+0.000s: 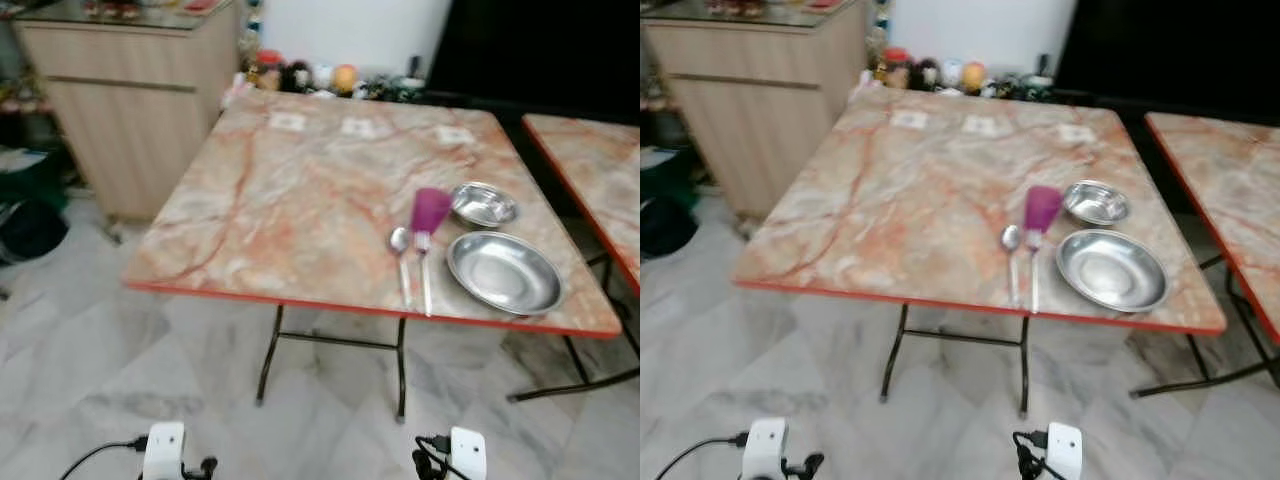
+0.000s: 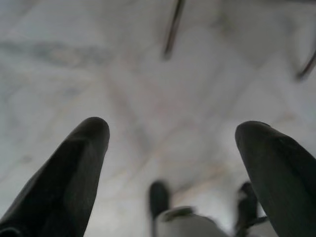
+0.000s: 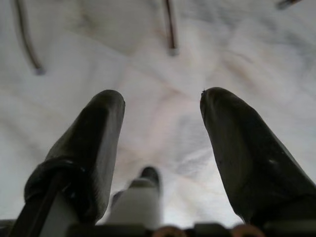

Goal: Setting the table

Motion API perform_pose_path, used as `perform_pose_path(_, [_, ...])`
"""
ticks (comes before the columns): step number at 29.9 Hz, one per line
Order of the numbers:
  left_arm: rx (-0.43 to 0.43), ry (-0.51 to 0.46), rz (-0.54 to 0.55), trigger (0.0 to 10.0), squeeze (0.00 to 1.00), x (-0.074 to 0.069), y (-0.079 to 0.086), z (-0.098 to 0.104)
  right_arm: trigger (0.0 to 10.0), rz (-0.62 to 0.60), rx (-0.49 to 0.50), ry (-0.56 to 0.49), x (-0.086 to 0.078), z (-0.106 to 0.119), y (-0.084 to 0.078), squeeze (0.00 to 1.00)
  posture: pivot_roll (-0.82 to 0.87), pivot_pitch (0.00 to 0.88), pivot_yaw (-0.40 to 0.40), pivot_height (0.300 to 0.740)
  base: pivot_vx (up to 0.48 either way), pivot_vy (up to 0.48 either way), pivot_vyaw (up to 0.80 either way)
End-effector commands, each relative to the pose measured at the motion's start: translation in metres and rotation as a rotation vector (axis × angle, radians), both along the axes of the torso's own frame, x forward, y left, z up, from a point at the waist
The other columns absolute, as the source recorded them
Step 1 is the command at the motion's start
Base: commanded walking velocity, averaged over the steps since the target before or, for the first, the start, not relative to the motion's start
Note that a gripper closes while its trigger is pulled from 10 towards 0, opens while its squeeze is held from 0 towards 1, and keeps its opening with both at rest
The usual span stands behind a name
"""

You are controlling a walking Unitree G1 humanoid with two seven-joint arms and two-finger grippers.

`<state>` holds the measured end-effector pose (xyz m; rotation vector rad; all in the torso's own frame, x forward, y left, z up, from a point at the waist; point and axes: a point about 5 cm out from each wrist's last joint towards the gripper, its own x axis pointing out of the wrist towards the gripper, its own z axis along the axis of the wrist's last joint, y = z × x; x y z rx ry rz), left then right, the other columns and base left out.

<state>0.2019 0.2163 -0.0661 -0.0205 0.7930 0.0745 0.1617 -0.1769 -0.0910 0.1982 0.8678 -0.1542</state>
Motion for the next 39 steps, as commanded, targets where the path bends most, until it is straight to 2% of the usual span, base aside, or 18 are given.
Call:
perform_pose_path(1, [0.018, 0.044, 0.020, 10.0, 0.00, -0.013, 0.009, -0.005, 10.0, 0.007, 0.005, -0.037, 0.010, 0.004, 0.005, 0.00, 0.10, 0.034, -0.102, 0.740, 0.000, 0.000, 0.00])
perform_pose_path(6, [0.015, 0.044, 0.022, 10.0, 0.00, -0.013, 0.008, -0.006, 10.0, -0.020, -0.010, -0.086, 0.018, 0.010, -0.001, 0.00, 0.10, 0.035, -0.104, 0.740, 0.000, 0.000, 0.00])
perform_pose_path(10, [0.013, 0.046, 0.023, 10.0, 0.00, -0.015, 0.008, -0.006, 10.0, -0.090, -0.052, -0.250, 0.038, 0.027, -0.011, 0.00, 0.10, 0.036, -0.105, 0.740, 0.000, 0.000, 0.00])
perform_pose_path(12, [0.013, 0.048, 0.023, 10.0, 0.00, -0.015, 0.008, -0.007, 10.0, -0.102, -0.067, -0.293, 0.040, 0.030, -0.013, 0.00, 0.09, 0.036, -0.106, 0.740, 0.000, 0.000, 0.00])
perform_pose_path(14, [0.015, 0.050, 0.021, 10.0, 0.00, -0.016, 0.008, -0.007, 10.0, -0.101, -0.095, -0.401, 0.039, 0.039, -0.015, 0.00, 0.09, 0.037, -0.109, 0.740, 0.000, 0.000, 0.00])
perform_pose_path(18, [0.015, 0.050, 0.017, 10.0, 0.00, -0.015, 0.008, -0.007, 10.0, -0.111, -0.118, -0.460, 0.034, 0.043, -0.017, 0.00, 0.08, 0.041, -0.106, 0.740, 0.000, 0.000, 0.00])
perform_pose_path(21, [0.015, 0.051, 0.012, 10.0, 0.00, -0.015, 0.008, -0.007, 10.0, -0.124, -0.157, -0.564, 0.031, 0.055, -0.020, 0.00, 0.07, 0.042, -0.101, 0.740, 0.000, 0.000, 0.00])
perform_pose_path(23, [0.015, 0.052, 0.010, 10.0, 0.00, -0.015, 0.008, -0.007, 10.0, -0.128, -0.163, -0.589, 0.030, 0.059, -0.020, 0.00, 0.07, 0.042, -0.101, 0.740, 0.000, 0.000, 0.00])
perform_pose_path(26, [0.015, 0.051, 0.006, 10.0, 0.00, -0.014, 0.008, -0.006, 10.0, -0.136, -0.189, -0.698, 0.031, 0.078, -0.018, 0.00, 0.07, 0.046, -0.103, 0.740, 0.000, 0.000, 0.00])
perform_pose_path(27, [0.016, 0.050, 0.006, 10.0, 0.00, -0.014, 0.008, -0.006, 10.0, -0.153, -0.206, -0.761, 0.034, 0.092, -0.021, 0.00, 0.07, 0.046, -0.104, 0.740, 0.000, 0.000, 0.00])
perform_pose_path(31, [0.016, 0.049, 0.007, 10.0, 0.00, -0.014, 0.008, -0.006, 10.0, -0.171, -0.229, -0.824, 0.040, 0.109, -0.025, 0.00, 0.07, 0.045, -0.104, 0.740, 0.000, 0.000, 0.00])
perform_pose_path(34, [0.015, 0.049, 0.007, 10.0, 0.00, -0.014, 0.007, -0.006, 10.0, -0.220, -0.245, -0.892, 0.061, 0.131, -0.040, 0.00, 0.07, 0.044, -0.104, 0.740, 0.000, 0.000, 0.00])
perform_pose_path(35, [0.015, 0.049, 0.007, 10.0, 0.00, -0.014, 0.007, -0.006, 10.0, -0.220, -0.245, -0.892, 0.061, 0.131, -0.040, 0.00, 0.07, 0.044, -0.104, 0.740, 0.000, 0.000, 0.00])
perform_pose_path(36, [0.016, 0.050, 0.004, 10.0, 0.00, -0.014, 0.007, -0.006, 10.0, -0.224, -0.245, -0.902, 0.071, 0.137, -0.043, 0.00, 0.07, 0.043, -0.107, 0.740, 0.000, 0.000, 0.00])
perform_pose_path(39, [0.021, 0.048, -0.007, 10.0, 0.00, -0.014, 0.006, -0.006, 10.0, -0.196, -0.233, -0.897, 0.080, 0.141, -0.039, 0.00, 0.07, 0.041, -0.112, 0.740, 0.000, 0.000, 0.00])
